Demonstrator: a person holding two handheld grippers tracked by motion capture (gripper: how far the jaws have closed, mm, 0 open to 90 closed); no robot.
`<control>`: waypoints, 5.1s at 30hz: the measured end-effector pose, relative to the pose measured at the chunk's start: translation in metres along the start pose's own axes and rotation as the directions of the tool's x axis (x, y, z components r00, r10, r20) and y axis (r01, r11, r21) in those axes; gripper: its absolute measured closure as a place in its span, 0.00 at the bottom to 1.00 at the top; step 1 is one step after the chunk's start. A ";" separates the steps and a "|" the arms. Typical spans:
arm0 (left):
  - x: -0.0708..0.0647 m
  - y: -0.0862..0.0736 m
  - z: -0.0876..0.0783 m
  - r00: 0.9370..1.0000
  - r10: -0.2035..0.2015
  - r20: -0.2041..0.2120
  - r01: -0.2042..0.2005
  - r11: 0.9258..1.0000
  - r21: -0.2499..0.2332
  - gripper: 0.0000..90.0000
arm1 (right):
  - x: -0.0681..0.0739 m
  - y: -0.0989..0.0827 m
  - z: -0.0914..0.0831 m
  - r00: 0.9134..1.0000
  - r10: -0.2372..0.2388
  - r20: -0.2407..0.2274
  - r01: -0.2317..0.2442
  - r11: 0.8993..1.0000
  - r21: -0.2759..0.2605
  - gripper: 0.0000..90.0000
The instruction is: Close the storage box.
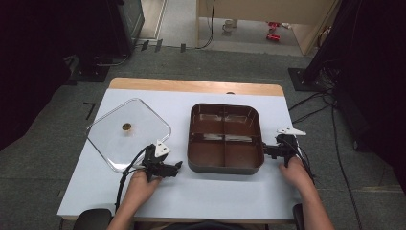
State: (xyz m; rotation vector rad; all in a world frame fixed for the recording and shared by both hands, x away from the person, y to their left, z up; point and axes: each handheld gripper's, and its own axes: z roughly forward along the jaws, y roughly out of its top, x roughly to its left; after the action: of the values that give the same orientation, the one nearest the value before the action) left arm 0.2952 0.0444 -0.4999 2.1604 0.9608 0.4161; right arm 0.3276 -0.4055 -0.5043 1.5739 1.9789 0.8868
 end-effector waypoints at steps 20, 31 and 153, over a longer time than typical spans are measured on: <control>-0.002 0.009 0.002 1.000 -0.016 -0.020 0.017 0.998 0.058 0.15 | 0.000 0.000 0.000 1.000 0.000 0.000 0.000 1.000 0.000 0.14; -0.003 0.019 -0.008 1.000 0.015 -0.012 -0.014 0.998 0.058 0.26 | 0.000 0.000 0.000 1.000 0.000 0.000 0.000 1.000 0.000 0.14; 0.158 0.032 -0.047 0.945 -0.278 -0.174 0.281 0.960 -0.007 0.66 | 0.000 0.000 0.000 1.000 0.000 0.000 0.000 1.000 0.000 0.14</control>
State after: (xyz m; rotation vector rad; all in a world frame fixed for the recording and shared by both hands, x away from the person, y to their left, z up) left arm 0.3917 0.1698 -0.4438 1.9867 1.3524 0.4619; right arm 0.3277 -0.4055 -0.5043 1.5735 1.9791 0.8873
